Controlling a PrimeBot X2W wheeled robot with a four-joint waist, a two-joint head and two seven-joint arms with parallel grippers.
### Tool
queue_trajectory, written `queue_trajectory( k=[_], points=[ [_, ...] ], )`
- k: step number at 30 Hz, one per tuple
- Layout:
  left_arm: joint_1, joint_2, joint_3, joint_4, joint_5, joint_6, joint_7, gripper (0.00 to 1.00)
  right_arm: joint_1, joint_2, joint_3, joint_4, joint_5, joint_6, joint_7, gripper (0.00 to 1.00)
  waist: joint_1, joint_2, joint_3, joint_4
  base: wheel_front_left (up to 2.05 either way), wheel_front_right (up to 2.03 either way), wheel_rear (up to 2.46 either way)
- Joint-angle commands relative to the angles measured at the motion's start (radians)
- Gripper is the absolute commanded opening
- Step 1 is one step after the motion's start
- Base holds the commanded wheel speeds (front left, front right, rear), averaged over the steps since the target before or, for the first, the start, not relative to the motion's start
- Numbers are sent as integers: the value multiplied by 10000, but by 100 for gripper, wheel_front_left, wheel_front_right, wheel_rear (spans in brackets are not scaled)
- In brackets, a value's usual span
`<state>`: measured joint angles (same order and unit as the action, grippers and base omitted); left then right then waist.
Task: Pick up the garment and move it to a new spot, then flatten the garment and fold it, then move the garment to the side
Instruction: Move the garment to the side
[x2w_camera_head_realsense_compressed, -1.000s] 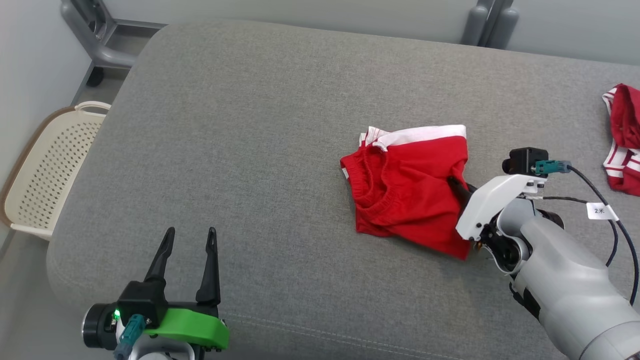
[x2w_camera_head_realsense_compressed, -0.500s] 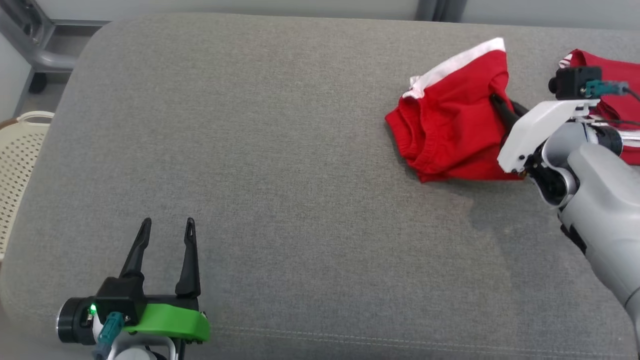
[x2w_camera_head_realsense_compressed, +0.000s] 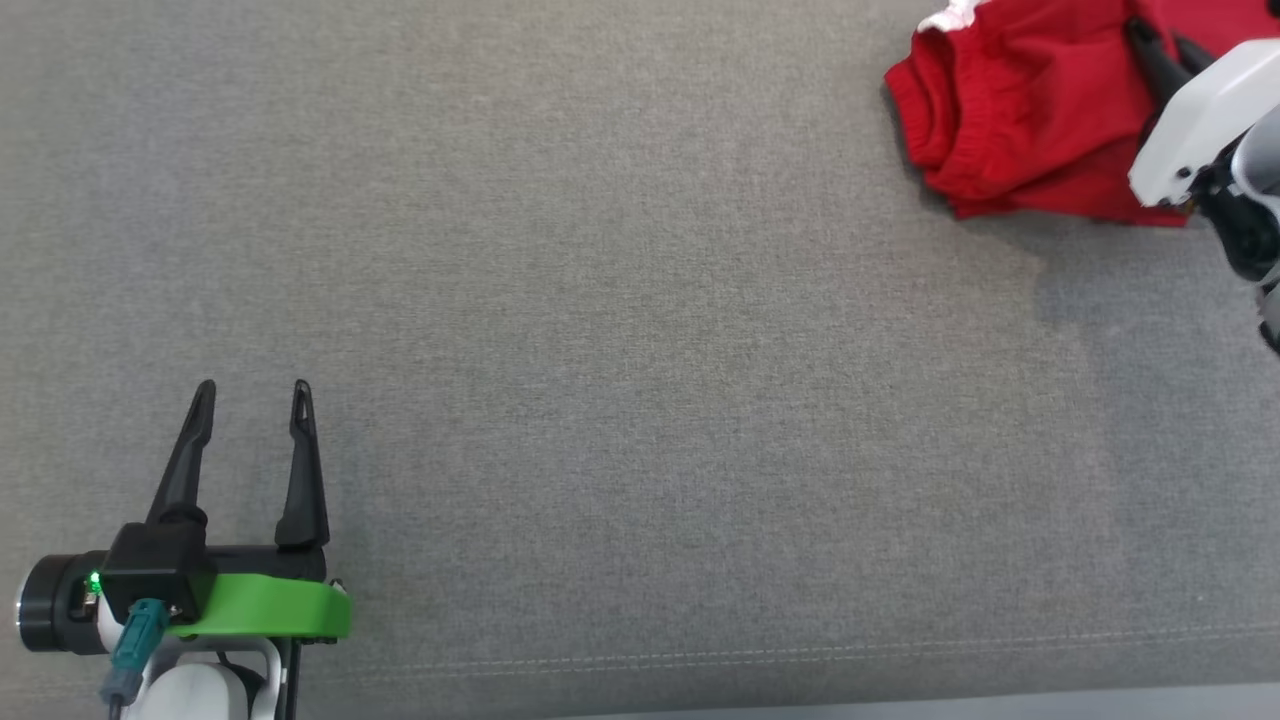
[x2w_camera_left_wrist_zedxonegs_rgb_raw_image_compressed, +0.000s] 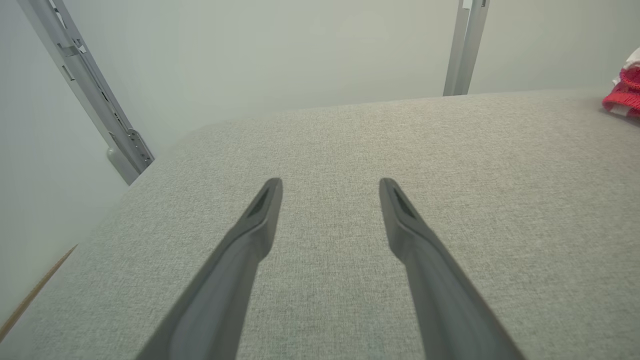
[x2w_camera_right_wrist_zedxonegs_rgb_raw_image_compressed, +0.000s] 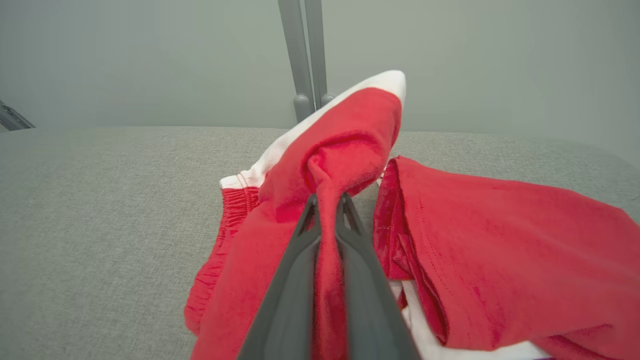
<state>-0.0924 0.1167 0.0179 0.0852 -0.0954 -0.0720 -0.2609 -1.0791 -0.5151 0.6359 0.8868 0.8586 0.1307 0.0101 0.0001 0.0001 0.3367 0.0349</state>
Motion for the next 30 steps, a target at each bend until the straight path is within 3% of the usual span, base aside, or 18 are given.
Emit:
queue_trajectory(
  k=[1, 17, 30],
  points=[
    [-133, 123, 78, -76, 98, -51, -33, 100, -256, -144, -13, -9, -68, -1, -7, 0, -1, -1, 363, -301, 0, 0, 0],
    [-11, 488, 454, -905, 165, 96, -33, 100, -1617, -1593, 196, -173, -203, -2, 657, 0, -1, -1, 1104, -638, 0, 0, 0],
    [14, 606, 504, -1174, 107, 98, -33, 100, -2062, -2370, 386, 93, -207, -2, 1042, 0, -1, -1, 1419, -594, 0, 0, 0]
  ],
)
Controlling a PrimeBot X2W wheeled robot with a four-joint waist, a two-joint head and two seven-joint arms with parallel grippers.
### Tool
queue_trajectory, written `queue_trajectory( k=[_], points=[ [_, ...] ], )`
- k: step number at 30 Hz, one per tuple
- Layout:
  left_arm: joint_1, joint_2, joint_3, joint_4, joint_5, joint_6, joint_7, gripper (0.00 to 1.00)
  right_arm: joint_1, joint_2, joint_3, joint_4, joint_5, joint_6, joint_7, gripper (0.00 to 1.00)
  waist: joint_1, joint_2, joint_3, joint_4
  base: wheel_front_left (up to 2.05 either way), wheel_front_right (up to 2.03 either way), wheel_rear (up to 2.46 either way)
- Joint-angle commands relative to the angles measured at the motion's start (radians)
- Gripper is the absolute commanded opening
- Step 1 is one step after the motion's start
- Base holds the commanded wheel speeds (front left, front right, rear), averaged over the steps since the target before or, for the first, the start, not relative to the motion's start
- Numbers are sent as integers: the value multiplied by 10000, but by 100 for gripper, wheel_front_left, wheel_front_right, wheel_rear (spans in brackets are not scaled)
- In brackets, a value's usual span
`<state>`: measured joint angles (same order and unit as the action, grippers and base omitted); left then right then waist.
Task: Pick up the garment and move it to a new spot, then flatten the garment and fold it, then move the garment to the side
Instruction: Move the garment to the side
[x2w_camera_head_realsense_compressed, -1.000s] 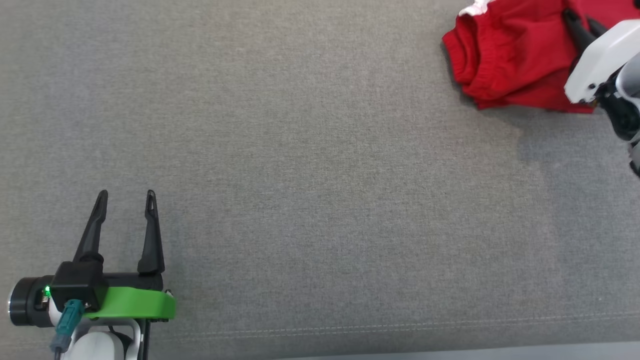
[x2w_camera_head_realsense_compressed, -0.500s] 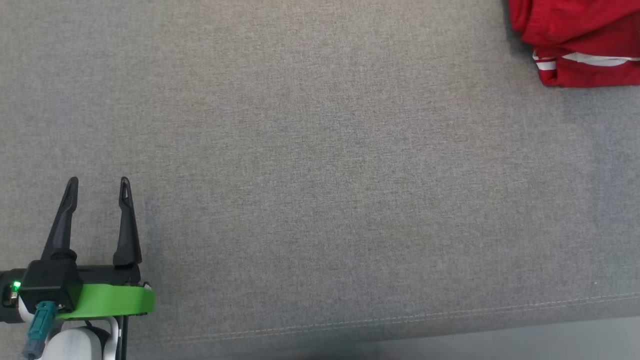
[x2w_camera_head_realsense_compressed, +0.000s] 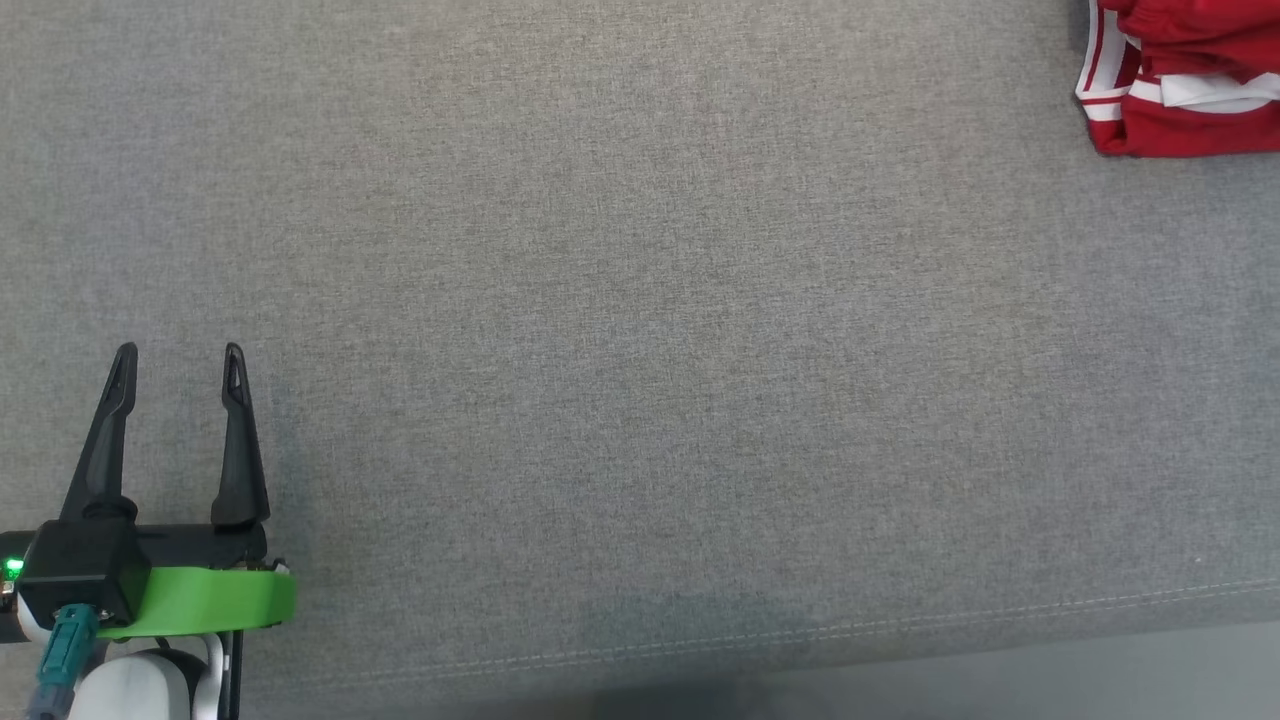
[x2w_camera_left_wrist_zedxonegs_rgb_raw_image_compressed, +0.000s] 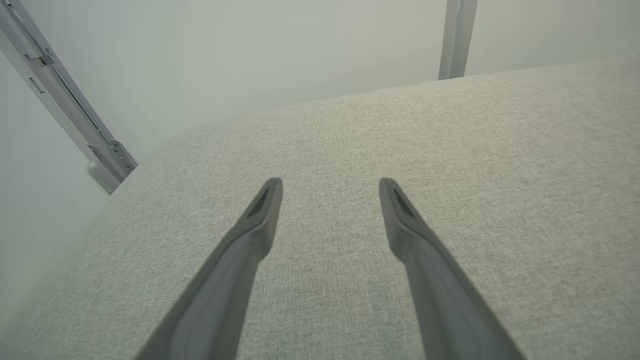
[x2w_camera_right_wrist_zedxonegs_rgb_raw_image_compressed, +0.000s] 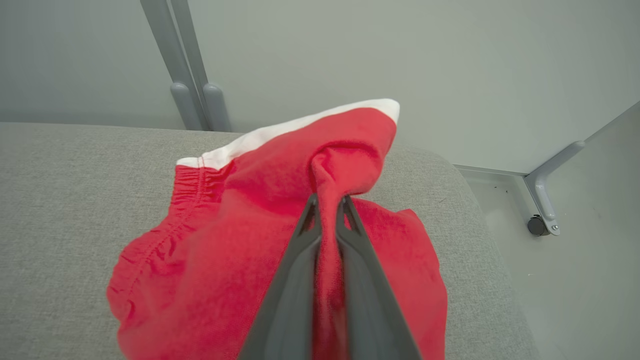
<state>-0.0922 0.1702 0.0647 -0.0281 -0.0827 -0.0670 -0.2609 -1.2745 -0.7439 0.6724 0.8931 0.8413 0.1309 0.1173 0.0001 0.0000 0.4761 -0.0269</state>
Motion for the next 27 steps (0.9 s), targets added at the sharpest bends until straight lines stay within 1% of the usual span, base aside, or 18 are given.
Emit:
queue_trajectory(
  k=[1, 6, 15, 16, 17, 18, 19, 27],
  points=[
    [0, 74, 31, -53, -18, 50, -33, 100, -138, -118, 32, 77, -47, -4, -46, 0, -1, 0, 44, 38, 0, 0, 0],
    [-57, 123, 39, -110, -8, 74, -33, 100, -345, -275, 191, 354, -304, -4, -162, 0, -1, 0, 120, 112, 0, 0, 0],
    [-21, 134, 59, -123, -52, 138, -33, 100, -576, -108, 320, 871, -448, -4, -269, 0, -1, 0, 227, 150, 0, 0, 0],
    [-34, 125, 48, -110, -58, 143, -33, 100, -617, -96, 338, 930, -478, -4, -293, 18, -1, 0, 244, 156, 0, 0, 0],
    [-52, 117, 37, -93, -63, 147, -33, 100, -634, -74, 352, 987, -505, -4, -347, 48, -1, 0, 258, 163, 0, 0, 0],
    [-68, 104, 27, -84, -68, 152, -33, 100, -661, -54, 375, 1056, -569, -4, -381, 92, -1, 0, 269, 169, 0, 0, 0],
    [-77, 92, 16, -74, -72, 157, -33, 100, -685, -47, 428, 1136, -659, -4, -402, 100, -1, 0, 278, 177, 0, 0, 0],
    [-151, 18, -36, 26, -81, 192, -33, 100, -881, 136, 590, 1581, -965, -4, -826, 100, -1, 0, 152, 239, 0, 0, 0]
  ],
)
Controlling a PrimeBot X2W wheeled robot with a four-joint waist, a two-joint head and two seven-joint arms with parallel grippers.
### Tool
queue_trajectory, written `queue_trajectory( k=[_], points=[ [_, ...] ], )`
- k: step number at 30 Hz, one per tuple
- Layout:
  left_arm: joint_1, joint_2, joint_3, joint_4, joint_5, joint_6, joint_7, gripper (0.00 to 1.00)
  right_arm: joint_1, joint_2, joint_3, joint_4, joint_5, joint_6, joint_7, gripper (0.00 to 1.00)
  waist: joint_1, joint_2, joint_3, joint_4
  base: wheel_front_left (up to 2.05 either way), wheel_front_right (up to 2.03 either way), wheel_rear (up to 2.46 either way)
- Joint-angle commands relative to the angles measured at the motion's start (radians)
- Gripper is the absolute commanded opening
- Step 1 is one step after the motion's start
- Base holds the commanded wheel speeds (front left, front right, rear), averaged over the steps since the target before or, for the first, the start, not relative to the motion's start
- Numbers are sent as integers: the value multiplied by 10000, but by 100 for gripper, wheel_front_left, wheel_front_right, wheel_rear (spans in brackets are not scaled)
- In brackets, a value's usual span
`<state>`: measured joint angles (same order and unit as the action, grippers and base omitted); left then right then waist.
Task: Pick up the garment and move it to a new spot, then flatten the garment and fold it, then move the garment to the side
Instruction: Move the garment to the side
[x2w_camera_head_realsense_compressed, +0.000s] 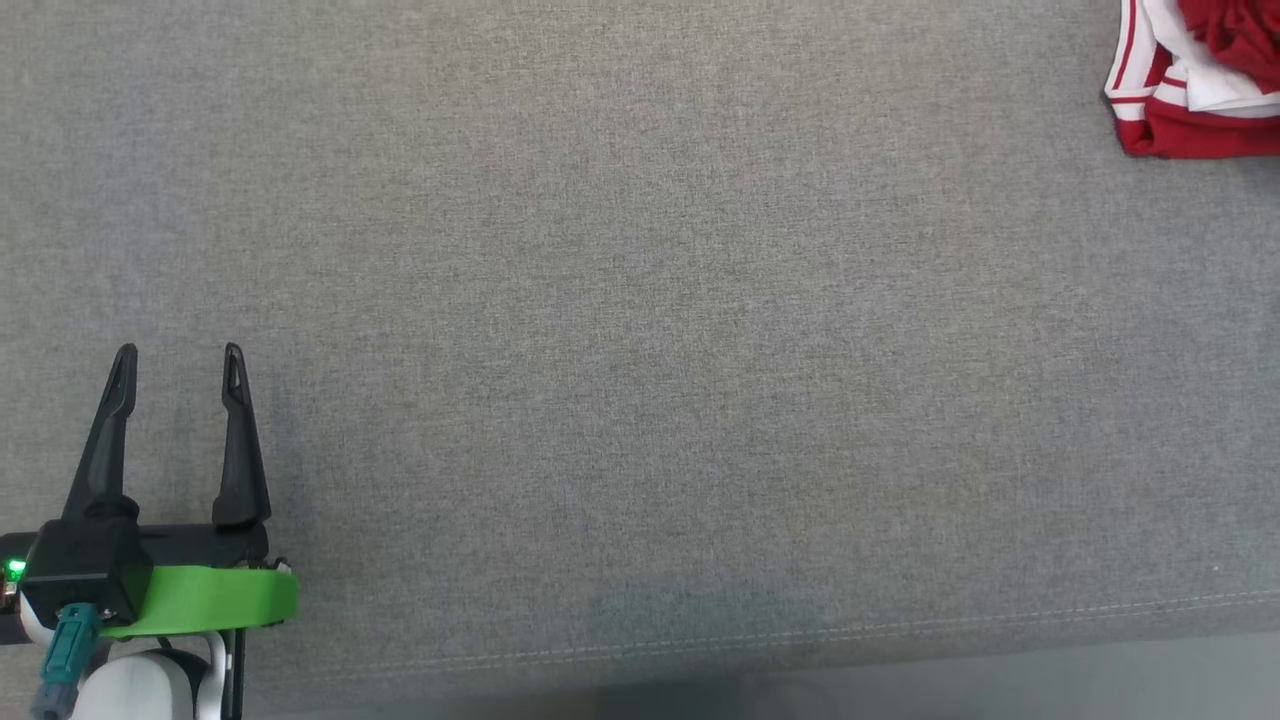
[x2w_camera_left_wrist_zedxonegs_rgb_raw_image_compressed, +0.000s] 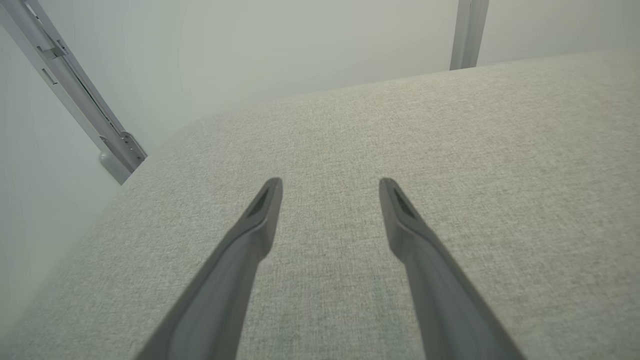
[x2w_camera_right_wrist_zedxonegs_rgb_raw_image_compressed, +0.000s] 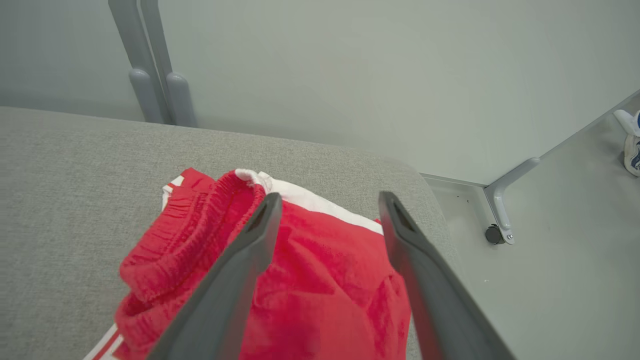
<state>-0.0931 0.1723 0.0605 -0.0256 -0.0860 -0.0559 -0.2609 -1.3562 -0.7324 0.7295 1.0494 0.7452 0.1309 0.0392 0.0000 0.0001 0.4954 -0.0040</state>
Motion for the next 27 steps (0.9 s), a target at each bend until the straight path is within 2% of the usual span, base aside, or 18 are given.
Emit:
queue_trajectory(
  k=[1, 8, 17, 21, 27],
  points=[
    [-131, -16, 6, 30, -58, 73, -33, 100, -75, 80, 22, 25, -35, -4, -162, 100, 0, -1, -104, 13, 0, 0, 0],
    [12, -175, -9, 202, -114, 92, -33, 100, 153, 589, -174, -175, 309, -4, -1213, 100, 0, -1, -686, 37, 0, 0, 0],
    [424, -490, -58, 526, -198, 77, -33, 100, 1514, 1460, -674, -633, 1248, -4, -2718, 100, 0, -1, -1956, 245, 0, 0, 0],
    [558, -593, -80, 603, -208, 65, -33, 100, 2325, 1824, -897, -939, 1450, -4, -2984, 100, 0, -1, -2429, 315, 0, 0, 0],
    [716, -690, -100, 709, -190, 41, -33, 100, 3214, 2391, -1216, -1459, 1161, -4, -3058, 100, 0, -1, -2868, 318, 0, 0, 0]
  ],
)
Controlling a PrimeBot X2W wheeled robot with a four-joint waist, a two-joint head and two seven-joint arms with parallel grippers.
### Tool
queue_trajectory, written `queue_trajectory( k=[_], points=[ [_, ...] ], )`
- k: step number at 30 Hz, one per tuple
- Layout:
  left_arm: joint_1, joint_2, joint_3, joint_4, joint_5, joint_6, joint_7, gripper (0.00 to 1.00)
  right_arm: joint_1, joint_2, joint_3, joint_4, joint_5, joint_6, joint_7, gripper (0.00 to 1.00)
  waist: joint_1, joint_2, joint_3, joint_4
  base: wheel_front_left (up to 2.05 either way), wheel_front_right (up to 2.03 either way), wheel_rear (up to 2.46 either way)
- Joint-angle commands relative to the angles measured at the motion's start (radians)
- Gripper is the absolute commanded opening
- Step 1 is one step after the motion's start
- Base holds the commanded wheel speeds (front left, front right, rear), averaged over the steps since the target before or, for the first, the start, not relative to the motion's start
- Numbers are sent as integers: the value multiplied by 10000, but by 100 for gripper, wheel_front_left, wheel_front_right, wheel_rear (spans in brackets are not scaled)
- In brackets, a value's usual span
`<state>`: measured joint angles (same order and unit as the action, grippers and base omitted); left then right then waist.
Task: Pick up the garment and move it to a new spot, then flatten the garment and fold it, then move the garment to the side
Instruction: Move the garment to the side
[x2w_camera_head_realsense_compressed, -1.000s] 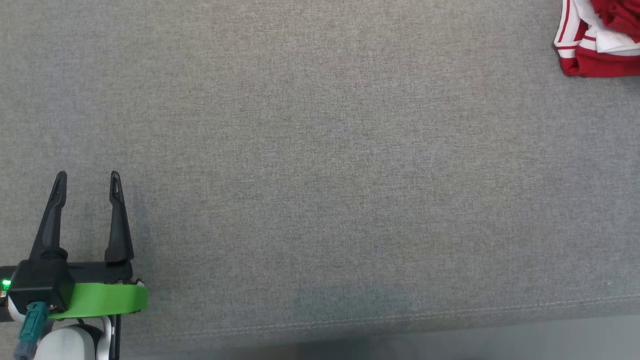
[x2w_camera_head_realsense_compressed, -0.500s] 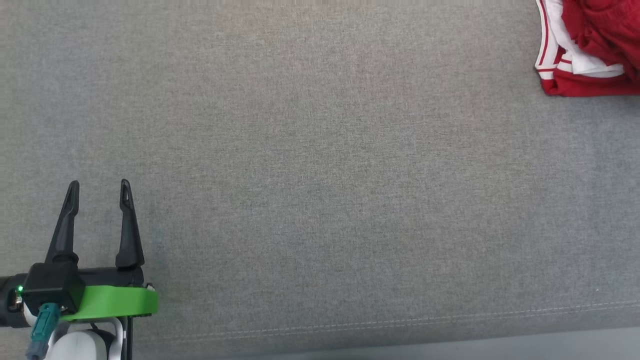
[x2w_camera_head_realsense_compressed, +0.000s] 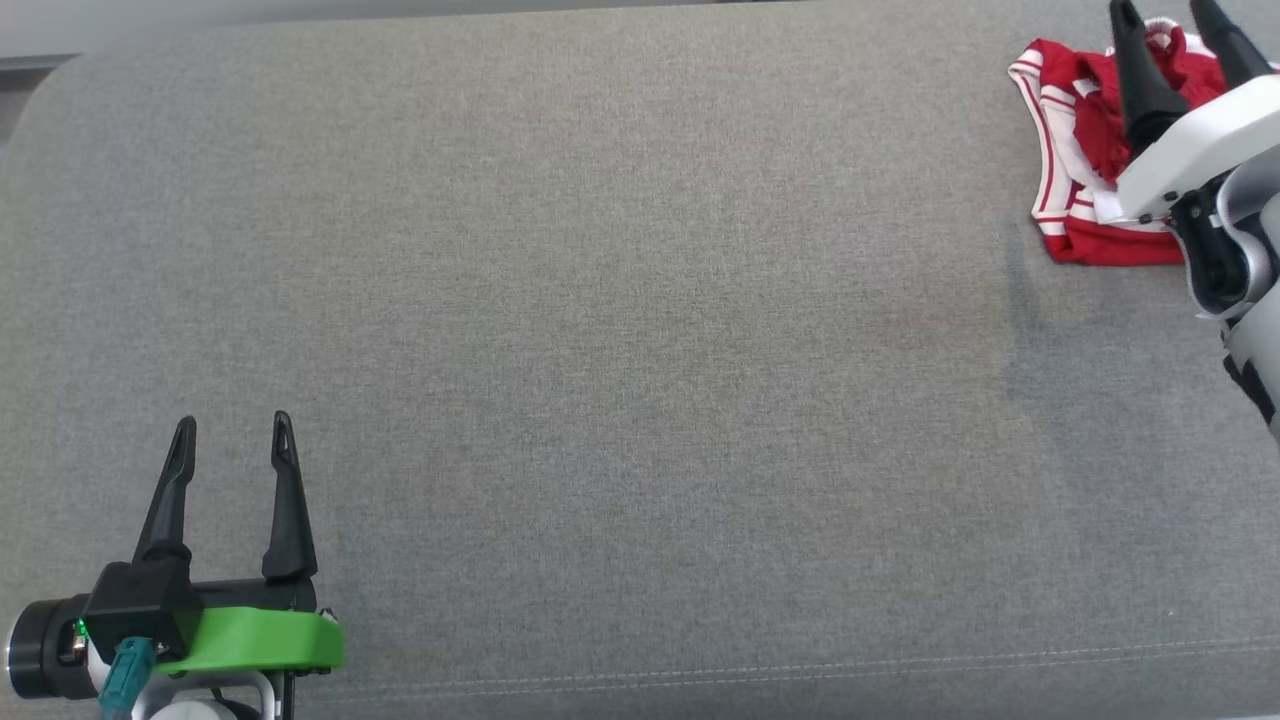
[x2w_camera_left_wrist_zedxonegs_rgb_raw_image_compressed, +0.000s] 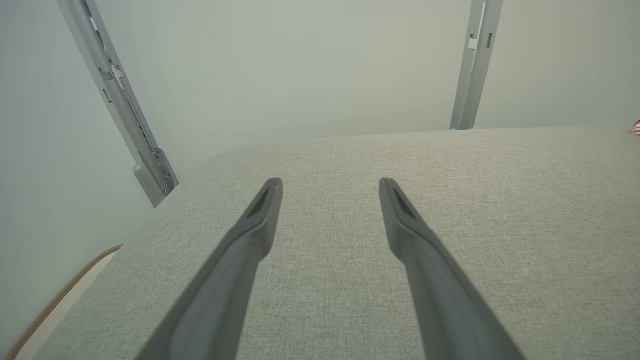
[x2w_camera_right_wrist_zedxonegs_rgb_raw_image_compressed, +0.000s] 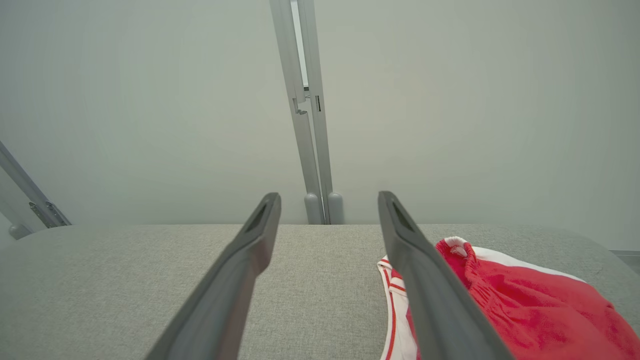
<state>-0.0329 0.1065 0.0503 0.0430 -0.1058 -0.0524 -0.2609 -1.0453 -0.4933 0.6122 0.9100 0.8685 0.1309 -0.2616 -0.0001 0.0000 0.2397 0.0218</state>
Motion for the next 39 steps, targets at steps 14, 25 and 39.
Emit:
queue_trajectory(
  k=[14, 25, 39],
  points=[
    [499, -228, -24, 215, -55, -23, -33, 100, 3717, 1830, -3234, -3116, -2927, -1, -51, 100, 1, 0, -1214, 55, 0, 0, 0],
    [603, -343, -111, 496, -54, -87, -33, 100, 6167, 3681, -4750, -4940, -5424, -4, -52, 100, 1, 0, -1516, 78, 0, 0, 0],
    [1041, -433, -132, 714, -89, -21, -33, 100, 8594, 4389, -5568, -6218, -7217, -4, -53, 100, 1, 0, -2166, 146, 0, 0, 0]
  ],
)
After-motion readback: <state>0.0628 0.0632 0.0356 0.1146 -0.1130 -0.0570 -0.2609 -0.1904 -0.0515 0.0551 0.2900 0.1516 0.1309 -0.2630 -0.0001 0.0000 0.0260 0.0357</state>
